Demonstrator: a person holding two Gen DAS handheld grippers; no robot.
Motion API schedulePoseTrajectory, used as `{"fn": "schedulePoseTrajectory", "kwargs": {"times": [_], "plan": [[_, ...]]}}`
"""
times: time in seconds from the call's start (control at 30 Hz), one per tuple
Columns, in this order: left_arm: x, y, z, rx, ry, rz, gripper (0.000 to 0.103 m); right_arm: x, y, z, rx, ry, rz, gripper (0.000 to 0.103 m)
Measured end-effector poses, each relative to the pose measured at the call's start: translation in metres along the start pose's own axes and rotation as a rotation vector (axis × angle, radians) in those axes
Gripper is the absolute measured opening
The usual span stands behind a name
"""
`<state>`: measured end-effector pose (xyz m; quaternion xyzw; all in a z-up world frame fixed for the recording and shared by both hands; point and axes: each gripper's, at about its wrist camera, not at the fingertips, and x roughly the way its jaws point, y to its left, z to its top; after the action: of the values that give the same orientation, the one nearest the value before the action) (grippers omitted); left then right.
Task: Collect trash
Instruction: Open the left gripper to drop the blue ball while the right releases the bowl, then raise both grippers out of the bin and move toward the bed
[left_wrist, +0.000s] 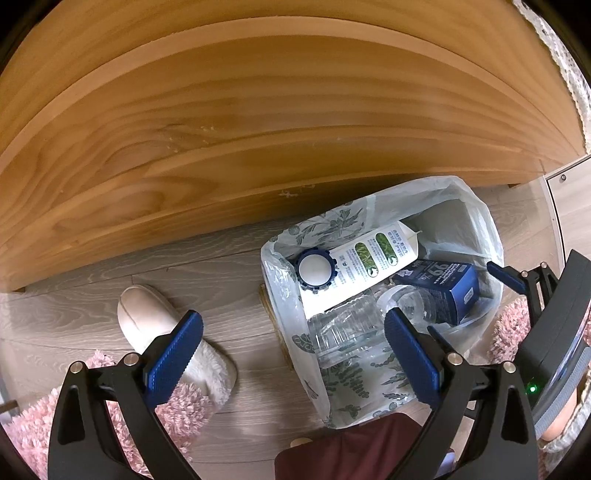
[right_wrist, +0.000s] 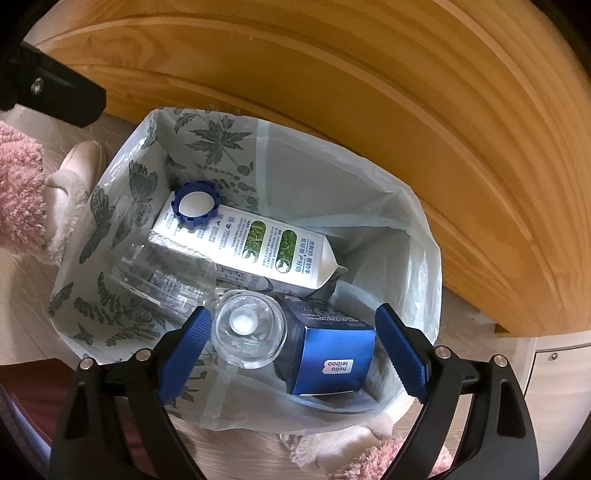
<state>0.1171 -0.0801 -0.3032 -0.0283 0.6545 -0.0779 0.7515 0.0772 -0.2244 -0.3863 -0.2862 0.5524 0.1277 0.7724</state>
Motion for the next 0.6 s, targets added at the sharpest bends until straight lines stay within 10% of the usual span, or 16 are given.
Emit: {"fn": "schedulePoseTrajectory", "kwargs": {"times": [0.6], "plan": [[-0.002,-0.007,-0.002,0.036,-0.003,-0.024,0.095,-0.008,-0.02,-0.005,0.167,0.017,0.083,0.095]]}}
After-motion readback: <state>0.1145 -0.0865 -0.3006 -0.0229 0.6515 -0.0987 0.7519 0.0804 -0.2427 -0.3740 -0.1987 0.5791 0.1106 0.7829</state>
